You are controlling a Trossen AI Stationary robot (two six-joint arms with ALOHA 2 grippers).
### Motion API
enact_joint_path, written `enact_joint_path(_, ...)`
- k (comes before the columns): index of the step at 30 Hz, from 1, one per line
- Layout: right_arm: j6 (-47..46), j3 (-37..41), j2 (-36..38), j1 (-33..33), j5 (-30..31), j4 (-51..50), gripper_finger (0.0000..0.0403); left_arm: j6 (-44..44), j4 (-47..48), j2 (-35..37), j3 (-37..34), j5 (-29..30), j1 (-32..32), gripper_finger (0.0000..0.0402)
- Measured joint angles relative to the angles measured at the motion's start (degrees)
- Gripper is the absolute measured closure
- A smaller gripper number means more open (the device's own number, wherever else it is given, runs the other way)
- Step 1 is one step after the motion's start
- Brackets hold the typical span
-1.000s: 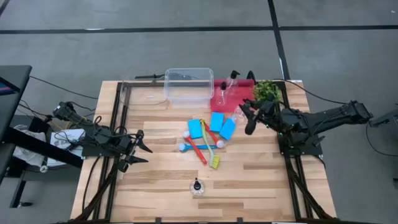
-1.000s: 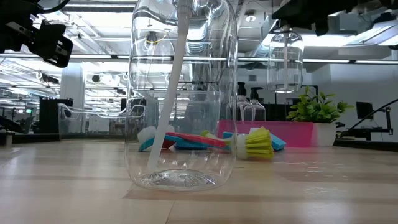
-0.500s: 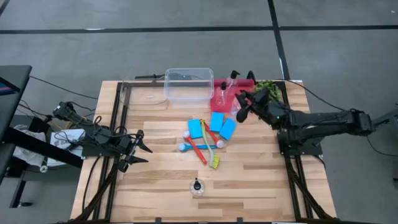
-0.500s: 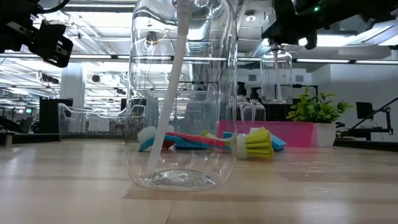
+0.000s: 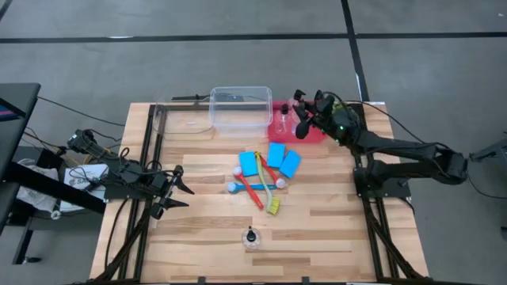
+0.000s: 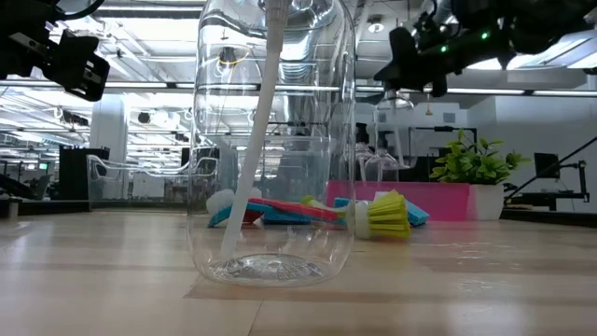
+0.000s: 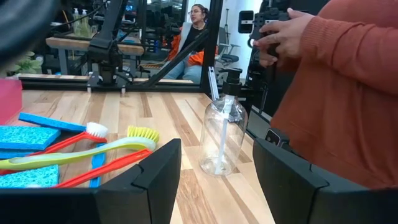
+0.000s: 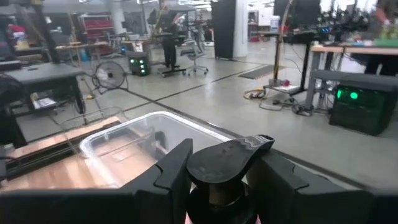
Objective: Pick & Place Kitchen Sink Supplies
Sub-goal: Put the transparent bottle into the red bin
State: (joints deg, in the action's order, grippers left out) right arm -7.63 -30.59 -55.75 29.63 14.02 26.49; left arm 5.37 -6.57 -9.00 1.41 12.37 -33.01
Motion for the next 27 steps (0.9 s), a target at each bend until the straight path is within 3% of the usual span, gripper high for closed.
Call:
enact_joint_path(7,-0.9,0.0,-2.7,4.0,-2.3,0.4,0.0284,0.0,0.0,0.0,0.0,0.0,0.0,0.0199)
enact_joint_path(13,-1.0,0.0,-5.3,6.7,-2.5,1.2,0.027,0.0,0.0,0.0,0.0,0.0,0.0,0.0199)
enact_joint_path(20,-3.0,0.0,-10.4,9.5,-7.2,4.6,0.0282,0.0,0.0,0.0,0.0,0.0,0.0,0.0199)
enact_joint_path(27,-3.0,0.0,-12.1,10.6,-8.4,6.1,0.0265,0.0,0.0,0.0,0.0,0.0,0.0,0.0199)
